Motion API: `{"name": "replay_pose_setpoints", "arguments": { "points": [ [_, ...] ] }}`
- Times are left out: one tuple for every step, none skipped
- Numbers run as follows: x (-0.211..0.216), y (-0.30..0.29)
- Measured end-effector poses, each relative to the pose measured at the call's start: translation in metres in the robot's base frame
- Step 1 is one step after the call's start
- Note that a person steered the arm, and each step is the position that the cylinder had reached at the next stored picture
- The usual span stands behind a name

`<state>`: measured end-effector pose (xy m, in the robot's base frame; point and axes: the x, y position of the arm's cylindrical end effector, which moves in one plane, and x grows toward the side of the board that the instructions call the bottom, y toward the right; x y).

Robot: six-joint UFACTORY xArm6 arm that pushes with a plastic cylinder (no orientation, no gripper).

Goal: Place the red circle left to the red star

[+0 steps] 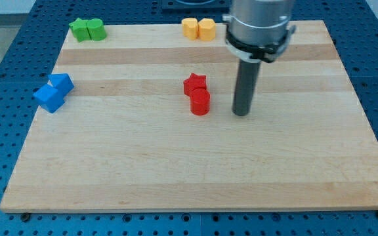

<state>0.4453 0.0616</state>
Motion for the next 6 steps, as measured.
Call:
{"name": "replay_pose_setpoints", "arguments": {
  "points": [
    [-0.008,-0.055],
    [-0.015,-0.083],
    [0.001,-0.083],
    [0.015,-0.095],
    [0.006,-0.138],
    [-0.018,-0.131]
  ]
}}
